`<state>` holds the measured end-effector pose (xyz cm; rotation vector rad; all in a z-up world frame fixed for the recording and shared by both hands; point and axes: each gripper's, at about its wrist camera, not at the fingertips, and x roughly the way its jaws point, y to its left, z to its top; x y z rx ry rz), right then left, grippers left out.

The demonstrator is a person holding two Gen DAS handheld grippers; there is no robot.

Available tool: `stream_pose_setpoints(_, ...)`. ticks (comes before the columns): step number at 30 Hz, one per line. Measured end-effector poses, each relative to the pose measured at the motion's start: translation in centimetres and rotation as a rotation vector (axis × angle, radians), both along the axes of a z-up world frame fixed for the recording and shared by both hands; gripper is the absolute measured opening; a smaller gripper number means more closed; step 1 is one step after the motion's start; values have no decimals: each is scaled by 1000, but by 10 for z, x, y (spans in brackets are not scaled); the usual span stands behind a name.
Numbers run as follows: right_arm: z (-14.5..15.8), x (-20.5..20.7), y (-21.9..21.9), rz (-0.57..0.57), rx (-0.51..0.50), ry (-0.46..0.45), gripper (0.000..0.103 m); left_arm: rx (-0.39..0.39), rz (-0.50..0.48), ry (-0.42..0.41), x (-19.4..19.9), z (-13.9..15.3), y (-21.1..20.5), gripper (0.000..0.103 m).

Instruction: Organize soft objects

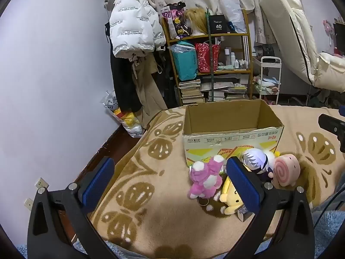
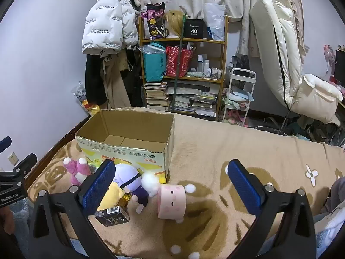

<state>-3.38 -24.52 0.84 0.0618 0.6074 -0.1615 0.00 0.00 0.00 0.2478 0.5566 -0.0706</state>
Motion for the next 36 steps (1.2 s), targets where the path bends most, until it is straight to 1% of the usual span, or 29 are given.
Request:
stream_pose_setpoints(5,-1,0,0,-2,1,4,103,-14,-5,-1,0,0,0,102)
stream_pose_setpoints(11,-1,0,-1,-2,3,-2,103,3,-10,0,0,3,-5,102)
stream_pose_setpoints(23,1,4,-1,-2,7,8,103,-4,-8,-6,-4,7,-2,102)
stream_pose_setpoints(26,-4,0,-3,-6,17,11,103,0,-11,-7,-6,9,-3,102)
stream_pose_setpoints(33,-5,0,2,-6,19,14,103,-2,-7,-5,-5,6,-2,102)
stream_pose_setpoints(36,-4,2,-3,-8,20,15,103,-2,-6,-6,-5,6,-2,102)
